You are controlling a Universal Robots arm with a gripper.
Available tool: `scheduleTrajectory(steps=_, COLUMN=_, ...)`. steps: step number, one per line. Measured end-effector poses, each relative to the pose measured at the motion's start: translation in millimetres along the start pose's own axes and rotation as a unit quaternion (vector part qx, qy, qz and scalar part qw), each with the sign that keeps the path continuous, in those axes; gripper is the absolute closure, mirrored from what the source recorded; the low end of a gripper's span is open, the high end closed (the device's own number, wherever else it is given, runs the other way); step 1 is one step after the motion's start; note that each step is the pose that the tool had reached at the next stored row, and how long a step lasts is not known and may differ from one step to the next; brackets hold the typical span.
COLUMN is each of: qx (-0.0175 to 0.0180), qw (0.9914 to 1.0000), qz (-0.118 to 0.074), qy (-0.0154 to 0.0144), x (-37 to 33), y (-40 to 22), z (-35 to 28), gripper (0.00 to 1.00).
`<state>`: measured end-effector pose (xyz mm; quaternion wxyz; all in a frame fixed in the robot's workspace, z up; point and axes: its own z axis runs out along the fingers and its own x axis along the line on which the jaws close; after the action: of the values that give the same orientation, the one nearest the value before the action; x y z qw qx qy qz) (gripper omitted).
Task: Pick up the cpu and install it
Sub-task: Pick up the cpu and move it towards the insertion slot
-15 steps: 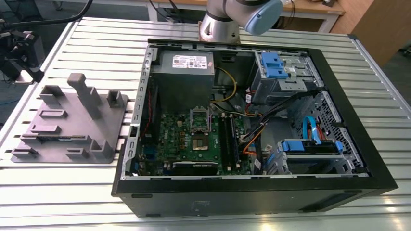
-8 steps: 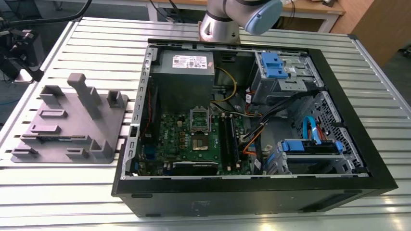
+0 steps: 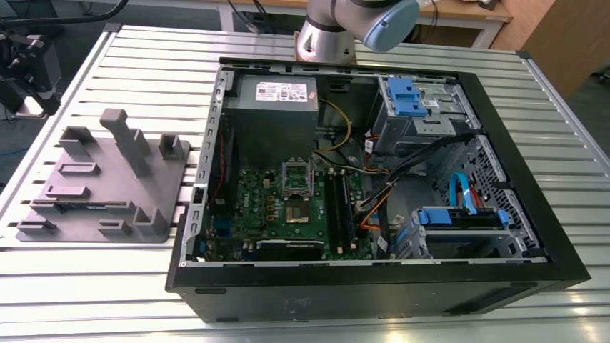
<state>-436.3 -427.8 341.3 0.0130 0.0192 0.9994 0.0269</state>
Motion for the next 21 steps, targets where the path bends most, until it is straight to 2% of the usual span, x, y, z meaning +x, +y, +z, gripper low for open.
scheduleTrajectory(steps=9, qx=0.0000, qw=1.00000, qz=0.000, qy=0.0000, x=-0.3, y=0.7, z=-12.2, gripper=0.53)
scheduleTrajectory(steps=21, qx=0.0001, qw=1.00000, qz=0.000, qy=0.0002, x=-1.0, y=0.8, z=-13.6, gripper=0.53)
